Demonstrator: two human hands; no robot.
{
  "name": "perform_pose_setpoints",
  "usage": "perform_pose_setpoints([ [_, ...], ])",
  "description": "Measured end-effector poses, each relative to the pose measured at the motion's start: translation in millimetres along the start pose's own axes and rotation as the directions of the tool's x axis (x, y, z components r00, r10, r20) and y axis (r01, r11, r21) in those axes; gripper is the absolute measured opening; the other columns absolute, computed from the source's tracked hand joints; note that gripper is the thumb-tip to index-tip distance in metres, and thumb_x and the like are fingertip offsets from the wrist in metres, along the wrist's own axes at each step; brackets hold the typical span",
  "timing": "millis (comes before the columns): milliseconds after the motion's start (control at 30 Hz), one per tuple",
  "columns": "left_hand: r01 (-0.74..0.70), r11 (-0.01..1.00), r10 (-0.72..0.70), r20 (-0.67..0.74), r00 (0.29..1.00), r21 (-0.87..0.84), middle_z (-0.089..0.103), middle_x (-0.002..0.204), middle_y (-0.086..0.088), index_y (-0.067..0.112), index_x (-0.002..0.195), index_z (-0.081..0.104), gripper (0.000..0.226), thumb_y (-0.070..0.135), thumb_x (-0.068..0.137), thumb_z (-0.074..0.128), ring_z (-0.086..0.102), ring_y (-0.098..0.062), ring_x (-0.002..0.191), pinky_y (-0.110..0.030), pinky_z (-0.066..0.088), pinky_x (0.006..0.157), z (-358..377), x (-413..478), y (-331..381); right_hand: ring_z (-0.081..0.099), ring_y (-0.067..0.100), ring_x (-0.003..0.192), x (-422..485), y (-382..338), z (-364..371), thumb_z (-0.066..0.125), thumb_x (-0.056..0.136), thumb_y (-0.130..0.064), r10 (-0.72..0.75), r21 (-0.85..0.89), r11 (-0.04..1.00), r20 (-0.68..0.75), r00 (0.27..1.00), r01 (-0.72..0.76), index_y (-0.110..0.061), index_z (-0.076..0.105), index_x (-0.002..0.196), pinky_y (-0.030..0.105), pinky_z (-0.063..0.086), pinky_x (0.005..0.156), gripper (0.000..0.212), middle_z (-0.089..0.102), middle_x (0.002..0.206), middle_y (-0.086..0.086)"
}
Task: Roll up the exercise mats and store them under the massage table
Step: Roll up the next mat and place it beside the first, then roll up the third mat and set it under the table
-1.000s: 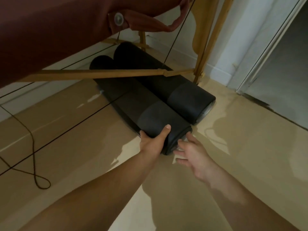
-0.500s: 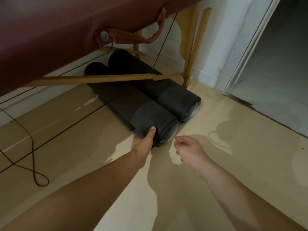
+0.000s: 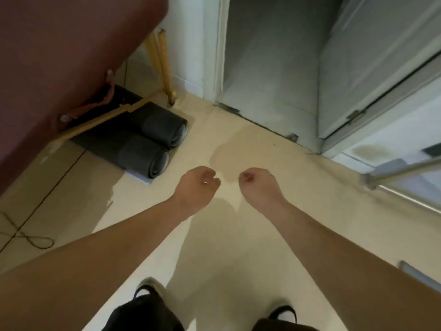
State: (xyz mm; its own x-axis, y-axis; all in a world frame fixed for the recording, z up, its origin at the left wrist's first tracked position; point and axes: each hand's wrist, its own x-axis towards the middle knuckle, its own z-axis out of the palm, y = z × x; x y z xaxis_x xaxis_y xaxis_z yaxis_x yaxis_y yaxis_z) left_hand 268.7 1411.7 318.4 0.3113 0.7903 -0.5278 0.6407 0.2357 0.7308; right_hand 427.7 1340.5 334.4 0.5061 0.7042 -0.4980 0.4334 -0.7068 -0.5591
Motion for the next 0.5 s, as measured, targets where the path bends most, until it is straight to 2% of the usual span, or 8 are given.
perform_pose_setpoints([
  [100,-0.174,0.972,0.141,0.196,0.97,0.16,0.072,0.106,0.008,0.017,0.121,0.072,0.021,0.024,0.102,0.069,0.068,-0.017,0.096,-0.029,0.055,0.092,9,-81,82,0.068,0.019,0.081,-90,8,-83,0.053,0.1,-0.032,0.1,0.042,0.994,-0.075,0.992,-0.097,-0.027,0.071,0.092,0.031,0.054,0.073,0.021,0.073,0.091,-0.007],
  [200,-0.354,0.905,0.244,0.392,0.887,0.236,0.073,0.104,0.009,0.019,0.123,0.071,0.024,0.028,0.101,0.071,0.069,-0.017,0.095,-0.032,0.057,0.095,16,-162,149,0.069,0.02,0.085,-193,20,-150,0.052,0.101,-0.034,0.232,0.092,0.971,-0.143,0.962,-0.221,-0.027,0.072,0.099,0.036,0.059,0.081,0.021,0.075,0.093,-0.006],
  [333,-0.619,0.72,0.299,0.666,0.683,0.312,0.075,0.123,-0.001,0.013,0.133,0.068,0.033,0.029,0.104,0.068,0.071,-0.021,0.107,-0.038,0.055,0.1,29,-275,195,0.071,0.022,0.088,-337,42,-194,0.053,0.102,-0.033,0.44,0.237,0.891,-0.236,0.866,-0.388,-0.025,0.073,0.105,0.037,0.059,0.083,0.021,0.077,0.099,-0.002],
  [500,-0.792,0.53,0.222,0.852,0.474,0.303,0.074,0.128,0.0,0.016,0.137,0.067,0.036,0.032,0.105,0.066,0.069,-0.022,0.116,-0.038,0.054,0.101,45,-433,186,0.063,0.018,0.072,-524,75,-180,0.053,0.101,-0.033,0.638,0.454,0.74,-0.241,0.731,-0.496,-0.026,0.067,0.093,0.03,0.05,0.068,0.018,0.068,0.081,-0.006],
])
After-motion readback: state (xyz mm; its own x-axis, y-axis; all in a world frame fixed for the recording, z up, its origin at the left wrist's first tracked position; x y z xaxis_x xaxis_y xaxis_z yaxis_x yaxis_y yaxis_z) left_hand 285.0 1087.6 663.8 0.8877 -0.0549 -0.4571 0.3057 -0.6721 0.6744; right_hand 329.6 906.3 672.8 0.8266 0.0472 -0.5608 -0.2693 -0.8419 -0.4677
